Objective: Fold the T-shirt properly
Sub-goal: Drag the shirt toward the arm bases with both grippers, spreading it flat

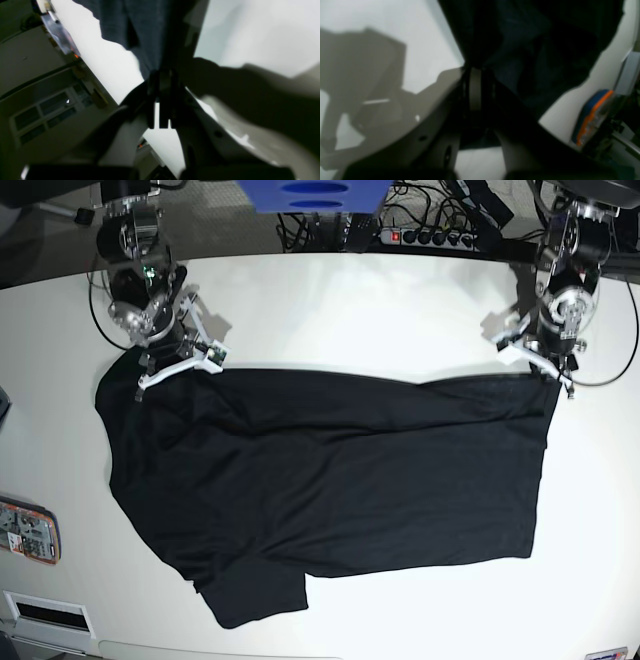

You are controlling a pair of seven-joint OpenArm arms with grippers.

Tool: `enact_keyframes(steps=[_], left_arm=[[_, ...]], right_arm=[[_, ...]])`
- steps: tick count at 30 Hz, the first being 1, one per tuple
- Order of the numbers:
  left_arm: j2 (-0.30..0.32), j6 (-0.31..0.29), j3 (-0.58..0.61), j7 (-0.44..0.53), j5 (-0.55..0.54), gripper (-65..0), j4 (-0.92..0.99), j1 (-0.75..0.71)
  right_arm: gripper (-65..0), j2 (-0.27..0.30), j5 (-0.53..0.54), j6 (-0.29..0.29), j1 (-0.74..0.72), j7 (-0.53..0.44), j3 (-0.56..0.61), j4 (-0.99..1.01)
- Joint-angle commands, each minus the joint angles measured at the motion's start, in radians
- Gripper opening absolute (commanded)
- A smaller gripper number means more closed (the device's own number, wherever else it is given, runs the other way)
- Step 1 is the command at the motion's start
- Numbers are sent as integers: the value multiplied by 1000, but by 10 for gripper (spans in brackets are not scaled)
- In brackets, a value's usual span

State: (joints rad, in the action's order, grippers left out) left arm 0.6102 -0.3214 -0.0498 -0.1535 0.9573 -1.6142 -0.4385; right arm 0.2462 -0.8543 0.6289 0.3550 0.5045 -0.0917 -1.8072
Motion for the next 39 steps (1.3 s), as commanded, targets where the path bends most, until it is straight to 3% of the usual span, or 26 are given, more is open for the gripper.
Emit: enact_keyframes(steps=[1, 15, 23, 28, 33, 39], left_arm=[[18, 17, -18, -13, 7, -650, -28, -19], [26, 18, -42, -11, 13, -650, -74, -214], [27, 18, -42, -11, 13, -650, -77, -251], [47, 18, -42, -11, 13, -650, -120, -320], [47, 18, -65, -11, 13, -650, -130, -354], [60, 18, -72, -11, 13, -650, -130, -366]], right_arm=[[-650, 9, -6, -7, 19, 7, -23, -27], [-650, 3, -6, -10, 292, 7, -107, -116], [-650, -74, -7, -11, 378, 7, -112, -130], [-650, -74, -7, -60, 382, 6, -112, -131], [-650, -75, -7, -63, 384, 6, -112, -138], [-650, -83, -7, -68, 516, 6, -112, -138]])
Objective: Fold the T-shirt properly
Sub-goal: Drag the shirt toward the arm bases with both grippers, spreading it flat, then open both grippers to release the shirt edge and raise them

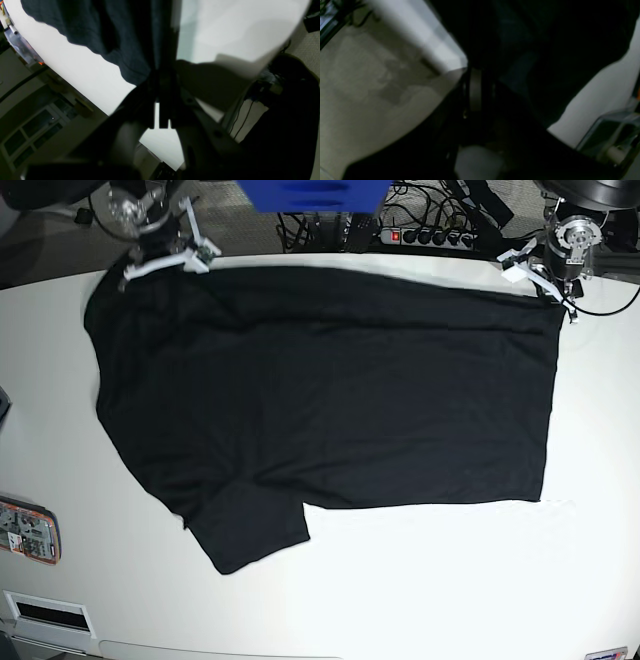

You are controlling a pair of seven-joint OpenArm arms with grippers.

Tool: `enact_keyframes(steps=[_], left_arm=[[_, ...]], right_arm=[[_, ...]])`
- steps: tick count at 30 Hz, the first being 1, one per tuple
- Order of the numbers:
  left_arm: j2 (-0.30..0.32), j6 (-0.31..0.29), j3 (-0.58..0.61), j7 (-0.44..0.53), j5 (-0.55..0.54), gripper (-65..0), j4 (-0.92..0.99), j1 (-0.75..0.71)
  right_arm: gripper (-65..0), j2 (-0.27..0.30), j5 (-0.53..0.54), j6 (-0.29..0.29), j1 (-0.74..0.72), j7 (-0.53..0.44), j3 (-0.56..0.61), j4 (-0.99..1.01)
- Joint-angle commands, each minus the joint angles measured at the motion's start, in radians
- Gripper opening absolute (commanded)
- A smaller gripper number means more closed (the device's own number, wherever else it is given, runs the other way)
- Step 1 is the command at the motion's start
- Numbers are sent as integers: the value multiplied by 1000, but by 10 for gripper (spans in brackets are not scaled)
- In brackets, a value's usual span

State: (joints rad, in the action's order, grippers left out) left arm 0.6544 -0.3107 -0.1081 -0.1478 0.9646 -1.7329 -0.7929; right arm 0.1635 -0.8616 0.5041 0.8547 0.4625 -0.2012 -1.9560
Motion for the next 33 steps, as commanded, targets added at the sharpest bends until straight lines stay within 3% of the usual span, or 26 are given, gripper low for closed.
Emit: enact_keyframes(steps=[1, 20, 26, 33], left_arm=[[15, 8, -29, -17, 6, -650, -11, -24], [11, 8, -54, -22, 6, -650, -9, -16], [11, 8, -54, -23, 6, -637, -9, -18], [11, 8, -54, -25, 6, -621, -9, -23]], right_arm=[[-650, -5, 0, 57, 24, 48, -4, 11], [-650, -5, 0, 57, -8, 58, -4, 11], [-523, -5, 0, 57, -10, 135, -2, 10], [-497, -5, 0, 57, -12, 135, -2, -4]])
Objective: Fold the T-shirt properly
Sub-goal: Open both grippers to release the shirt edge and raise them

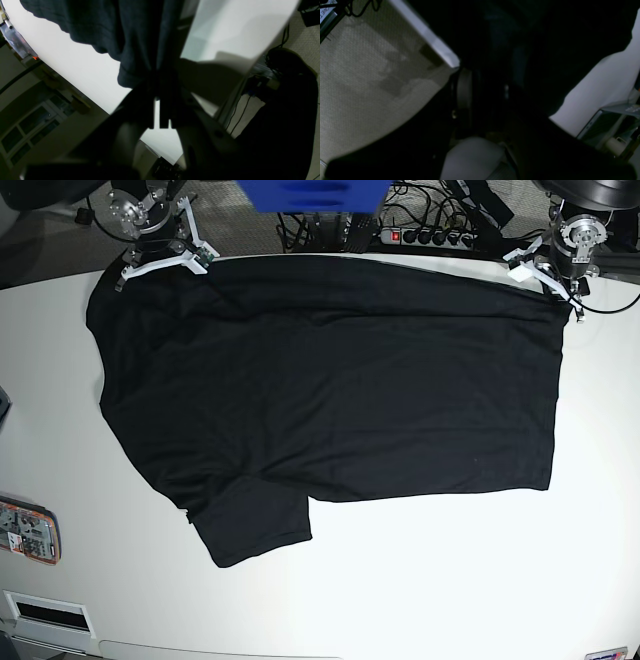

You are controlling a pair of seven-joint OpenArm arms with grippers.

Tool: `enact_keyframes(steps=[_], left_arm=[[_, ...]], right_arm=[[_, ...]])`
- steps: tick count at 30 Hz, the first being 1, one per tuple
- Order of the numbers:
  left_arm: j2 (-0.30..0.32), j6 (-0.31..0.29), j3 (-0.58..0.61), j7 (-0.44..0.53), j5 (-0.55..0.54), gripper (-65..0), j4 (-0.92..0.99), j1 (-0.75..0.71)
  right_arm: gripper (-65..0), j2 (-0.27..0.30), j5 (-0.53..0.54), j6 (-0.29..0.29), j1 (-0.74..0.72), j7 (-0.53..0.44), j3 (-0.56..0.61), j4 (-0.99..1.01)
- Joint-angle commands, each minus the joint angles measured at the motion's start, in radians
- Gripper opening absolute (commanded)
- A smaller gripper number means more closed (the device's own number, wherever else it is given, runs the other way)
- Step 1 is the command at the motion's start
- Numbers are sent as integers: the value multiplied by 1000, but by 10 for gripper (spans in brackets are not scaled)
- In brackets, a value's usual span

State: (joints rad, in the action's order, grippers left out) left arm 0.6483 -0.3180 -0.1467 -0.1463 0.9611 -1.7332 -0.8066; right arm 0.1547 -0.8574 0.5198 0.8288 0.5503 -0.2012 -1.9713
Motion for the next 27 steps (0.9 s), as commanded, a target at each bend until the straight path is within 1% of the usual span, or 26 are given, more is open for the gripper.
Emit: enact_keyframes(steps=[1, 9, 15, 17, 19, 20, 23, 25, 27], left_arm=[[17, 15, -17, -26, 9, -621, -9, -9], [17, 10, -18, -28, 11, -621, -11, -10], [17, 7, -89, -29, 11, -621, -77, -10], [17, 6, -101, -59, 11, -621, -95, -18], [18, -23, -100, -103, 11, -621, -113, -26], [18, -50, -98, -118, 11, -620, -124, -26], [17, -111, -97, -123, 11, -620, -146, -26], [17, -128, -97, -123, 11, -611, -146, -26], [17, -129, -97, -123, 11, -572, -146, -26]], right_arm=[[-496, 4, -4, 41, 14, 47, -2, 11], [-495, 6, -4, 41, 14, 46, -2, 0], [-495, 6, -4, 41, -15, 44, -2, -4], [-494, 6, -4, 44, -29, 44, -1, -4], [-473, 7, -4, 44, -36, 44, -1, -4], [-450, 9, -4, 44, -38, 44, -1, -6], [-373, 10, -4, 46, -41, 43, -1, -6], [-333, 10, -4, 46, -41, 43, -1, -6], [-312, 10, -4, 46, -42, 43, -1, -6]])
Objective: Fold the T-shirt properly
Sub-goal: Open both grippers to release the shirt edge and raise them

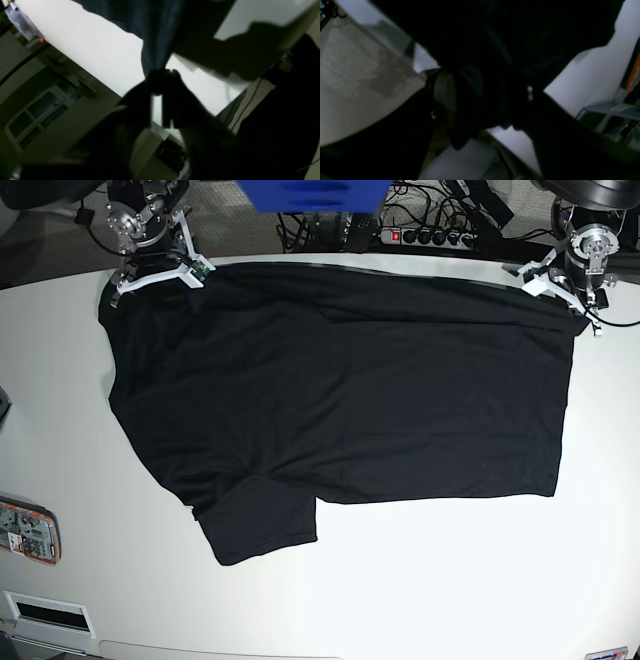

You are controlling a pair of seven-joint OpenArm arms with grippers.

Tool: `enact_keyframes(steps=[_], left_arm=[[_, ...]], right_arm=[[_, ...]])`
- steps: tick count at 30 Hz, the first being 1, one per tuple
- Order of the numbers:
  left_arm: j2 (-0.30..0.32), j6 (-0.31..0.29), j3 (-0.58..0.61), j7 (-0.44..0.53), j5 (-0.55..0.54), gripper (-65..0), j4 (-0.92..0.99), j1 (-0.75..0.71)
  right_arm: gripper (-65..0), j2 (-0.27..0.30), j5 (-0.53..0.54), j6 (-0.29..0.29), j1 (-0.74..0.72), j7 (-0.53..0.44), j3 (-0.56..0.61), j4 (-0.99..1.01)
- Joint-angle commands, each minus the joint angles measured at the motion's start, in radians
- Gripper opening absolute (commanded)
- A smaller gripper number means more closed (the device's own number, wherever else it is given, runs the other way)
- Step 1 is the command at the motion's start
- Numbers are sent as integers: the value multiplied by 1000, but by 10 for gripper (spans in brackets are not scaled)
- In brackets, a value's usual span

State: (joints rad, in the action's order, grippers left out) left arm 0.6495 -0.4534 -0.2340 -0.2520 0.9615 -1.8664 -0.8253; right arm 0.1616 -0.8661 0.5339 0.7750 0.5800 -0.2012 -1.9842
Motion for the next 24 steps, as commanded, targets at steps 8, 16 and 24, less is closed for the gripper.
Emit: enact_keyframes(steps=[8, 16, 24], left_arm=[[11, -57, -8, -19, 70, -375, -16, -10], [-20, -57, -12, -19, 76, -375, -19, -4], [-20, -57, -12, -19, 72, -375, -35, -4]], right_arm=[[-310, 3, 5, 62, 18, 22, -2, 7], [-311, 0, 5, 145, 41, 77, -1, 7], [-311, 5, 6, 164, 76, 77, -4, 7]])
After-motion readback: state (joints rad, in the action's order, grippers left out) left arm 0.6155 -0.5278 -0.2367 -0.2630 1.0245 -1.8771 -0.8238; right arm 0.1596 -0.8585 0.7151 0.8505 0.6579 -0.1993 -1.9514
